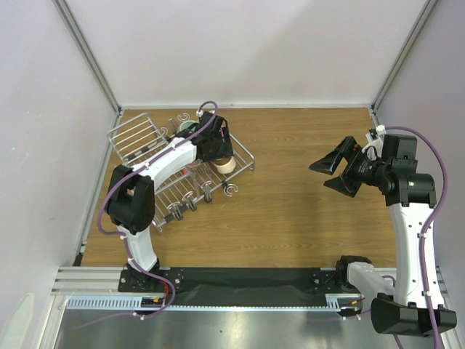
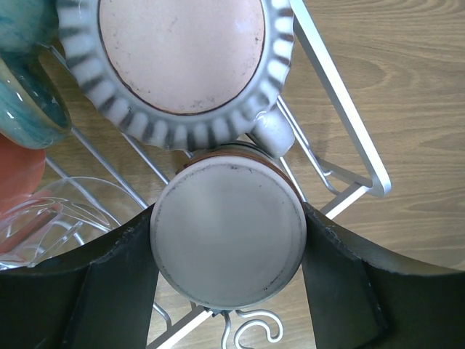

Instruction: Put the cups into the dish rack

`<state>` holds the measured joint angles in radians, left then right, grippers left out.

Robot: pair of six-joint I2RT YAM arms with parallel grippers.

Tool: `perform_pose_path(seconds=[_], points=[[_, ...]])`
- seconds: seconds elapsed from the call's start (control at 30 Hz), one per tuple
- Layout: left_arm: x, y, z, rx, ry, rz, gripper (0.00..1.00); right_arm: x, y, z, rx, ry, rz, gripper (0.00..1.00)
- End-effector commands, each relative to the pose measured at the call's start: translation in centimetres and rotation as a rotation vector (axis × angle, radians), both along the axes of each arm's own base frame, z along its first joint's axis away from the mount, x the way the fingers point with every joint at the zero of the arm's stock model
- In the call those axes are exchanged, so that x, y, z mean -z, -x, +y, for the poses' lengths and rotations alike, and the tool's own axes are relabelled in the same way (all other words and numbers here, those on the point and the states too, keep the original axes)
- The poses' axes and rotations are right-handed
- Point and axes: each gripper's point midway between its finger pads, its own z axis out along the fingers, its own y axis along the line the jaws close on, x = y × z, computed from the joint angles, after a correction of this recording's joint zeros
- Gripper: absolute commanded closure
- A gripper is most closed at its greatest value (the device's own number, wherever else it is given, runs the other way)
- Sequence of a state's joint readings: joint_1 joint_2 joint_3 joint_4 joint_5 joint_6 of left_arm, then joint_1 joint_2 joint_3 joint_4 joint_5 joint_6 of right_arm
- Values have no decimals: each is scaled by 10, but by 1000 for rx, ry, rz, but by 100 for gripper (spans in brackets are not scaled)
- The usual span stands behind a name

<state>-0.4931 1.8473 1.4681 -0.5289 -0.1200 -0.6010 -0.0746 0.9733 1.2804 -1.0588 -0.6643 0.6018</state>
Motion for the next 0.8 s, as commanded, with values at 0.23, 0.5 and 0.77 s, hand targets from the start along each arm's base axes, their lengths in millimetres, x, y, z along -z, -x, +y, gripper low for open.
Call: perform_pose_path(seconds=[0.23, 0.5, 0.77], points=[[20, 19, 8, 33, -41, 79, 14, -16, 3, 3, -10, -26, -69, 10], [16, 23, 5, 48, -40, 78, 7, -20, 6, 4, -7, -35, -77, 10], [-6, 22, -5, 68, -16, 65, 7, -26, 7, 6, -8, -47, -88, 10]])
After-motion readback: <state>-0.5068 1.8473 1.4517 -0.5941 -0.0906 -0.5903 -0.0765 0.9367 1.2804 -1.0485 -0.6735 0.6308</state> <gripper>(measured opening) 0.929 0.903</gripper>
